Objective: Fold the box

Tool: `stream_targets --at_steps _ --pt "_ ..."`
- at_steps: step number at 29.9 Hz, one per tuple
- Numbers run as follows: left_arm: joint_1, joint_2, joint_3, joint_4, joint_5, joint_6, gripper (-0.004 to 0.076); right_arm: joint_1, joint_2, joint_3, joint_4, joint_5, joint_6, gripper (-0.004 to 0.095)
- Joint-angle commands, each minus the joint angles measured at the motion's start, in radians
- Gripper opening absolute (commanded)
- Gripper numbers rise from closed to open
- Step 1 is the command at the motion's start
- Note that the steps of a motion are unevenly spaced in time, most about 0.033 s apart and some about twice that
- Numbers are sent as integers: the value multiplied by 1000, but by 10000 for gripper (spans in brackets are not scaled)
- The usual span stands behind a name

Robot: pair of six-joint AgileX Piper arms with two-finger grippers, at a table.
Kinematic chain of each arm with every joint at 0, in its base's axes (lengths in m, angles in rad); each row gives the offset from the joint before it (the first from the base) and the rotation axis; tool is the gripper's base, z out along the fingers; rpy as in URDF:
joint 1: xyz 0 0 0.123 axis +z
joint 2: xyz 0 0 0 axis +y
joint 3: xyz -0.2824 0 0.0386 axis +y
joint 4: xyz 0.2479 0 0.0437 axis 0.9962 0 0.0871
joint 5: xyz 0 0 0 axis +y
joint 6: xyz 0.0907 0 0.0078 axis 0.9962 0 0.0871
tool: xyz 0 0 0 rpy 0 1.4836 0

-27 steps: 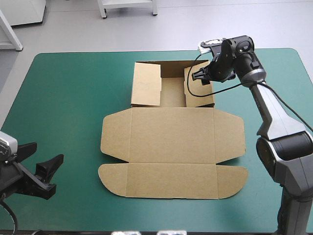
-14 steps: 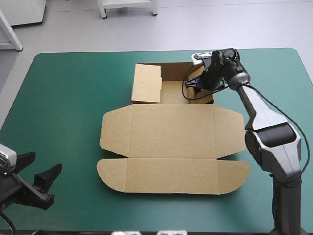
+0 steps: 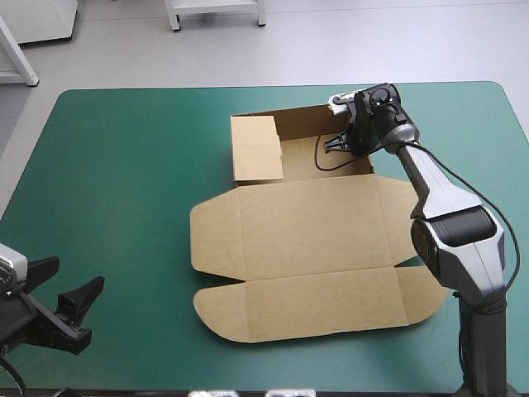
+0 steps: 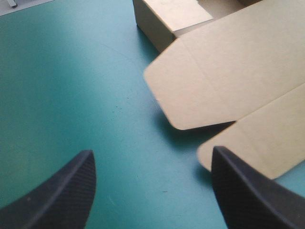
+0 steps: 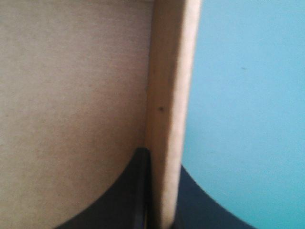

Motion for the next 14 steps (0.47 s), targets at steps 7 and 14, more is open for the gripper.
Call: stream_targets --at_steps 7,14 --pt "-6 9 -20 -5 32 -9 494 -87 -124 -11 -317 82 -57 -17" --pt "-6 9 -20 -5 32 -9 494 -201 -200 143 -451 82 -89 -17"
